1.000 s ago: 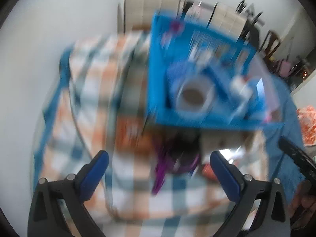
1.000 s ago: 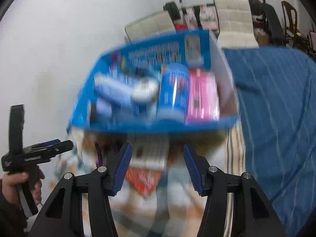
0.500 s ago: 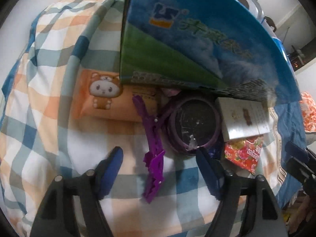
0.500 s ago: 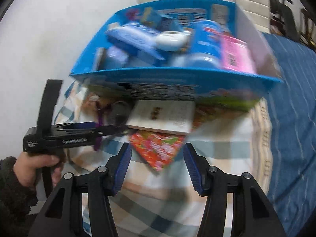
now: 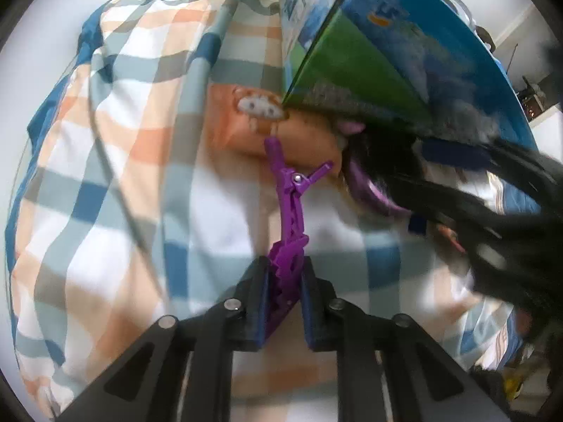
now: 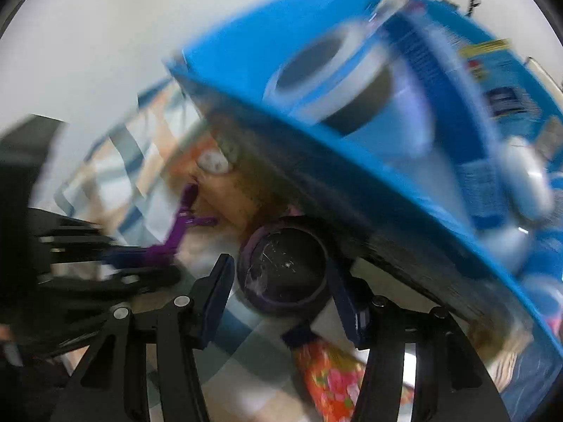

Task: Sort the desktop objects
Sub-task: 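Grasp the purple hair clip with the left tool while the right tool grasps the purple tin, then lower the hair clip and purple tin into the blue box with both tools, release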

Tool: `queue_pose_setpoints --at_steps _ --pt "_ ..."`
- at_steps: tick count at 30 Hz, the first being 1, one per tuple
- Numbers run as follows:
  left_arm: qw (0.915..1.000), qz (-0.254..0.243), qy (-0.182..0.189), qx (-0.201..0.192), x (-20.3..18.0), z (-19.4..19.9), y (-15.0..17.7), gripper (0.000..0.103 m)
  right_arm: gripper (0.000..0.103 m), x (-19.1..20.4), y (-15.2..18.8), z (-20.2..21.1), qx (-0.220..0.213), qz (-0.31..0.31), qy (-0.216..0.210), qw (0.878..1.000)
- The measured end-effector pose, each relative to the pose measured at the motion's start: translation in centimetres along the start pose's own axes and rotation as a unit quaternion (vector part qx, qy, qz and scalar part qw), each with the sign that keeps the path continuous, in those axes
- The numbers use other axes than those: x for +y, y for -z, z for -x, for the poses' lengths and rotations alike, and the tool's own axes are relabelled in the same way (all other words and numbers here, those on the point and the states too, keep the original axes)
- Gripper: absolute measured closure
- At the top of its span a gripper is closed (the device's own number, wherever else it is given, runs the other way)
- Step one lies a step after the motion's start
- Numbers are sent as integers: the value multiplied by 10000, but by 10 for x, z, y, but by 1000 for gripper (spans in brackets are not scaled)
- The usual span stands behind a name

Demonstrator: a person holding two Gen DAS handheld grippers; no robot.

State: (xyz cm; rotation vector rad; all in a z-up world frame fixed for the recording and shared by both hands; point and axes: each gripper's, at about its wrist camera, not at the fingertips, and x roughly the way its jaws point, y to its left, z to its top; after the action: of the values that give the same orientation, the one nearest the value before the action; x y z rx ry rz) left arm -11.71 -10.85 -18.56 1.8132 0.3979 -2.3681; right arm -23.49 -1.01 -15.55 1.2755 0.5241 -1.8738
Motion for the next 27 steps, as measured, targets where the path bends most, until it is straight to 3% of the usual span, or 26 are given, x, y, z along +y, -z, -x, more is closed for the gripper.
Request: queue_pose_setpoints --at_steps 3,4,5,6,8,14,22,25,27 --pt "10000 34 10 14 5 5 14 89 21 6 -1 -11 -46 110 201 9997" --pt "10000 51 14 10 7 7 19 89 18 7 0 -19 97 122 217 9996" --pt "10000 80 14 5 9 8 23 89 17 11 3 -32 255 202 534 9980" --pt "10000 95 24 12 10 9 26 89 16 13 5 -36 148 286 631 9975" --pt "10000 93 9 3 12 12 30 89 26 10 8 -39 15 69 452 9990" --pt "9998 -36 31 -191 4 34 40 90 26 11 21 -30 -455 -211 332 9982" --pt "9964 -526 136 -645 -31 86 48 90 26 3 60 29 -1254 -760 157 9891" --pt "9944 -600 199 -852 -48 107 31 90 26 -12 76 48 -1443 -1066 220 9835" --pt "9925 -705 185 -982 -58 115 1 90 26 -32 88 65 -1567 -1295 325 9786"
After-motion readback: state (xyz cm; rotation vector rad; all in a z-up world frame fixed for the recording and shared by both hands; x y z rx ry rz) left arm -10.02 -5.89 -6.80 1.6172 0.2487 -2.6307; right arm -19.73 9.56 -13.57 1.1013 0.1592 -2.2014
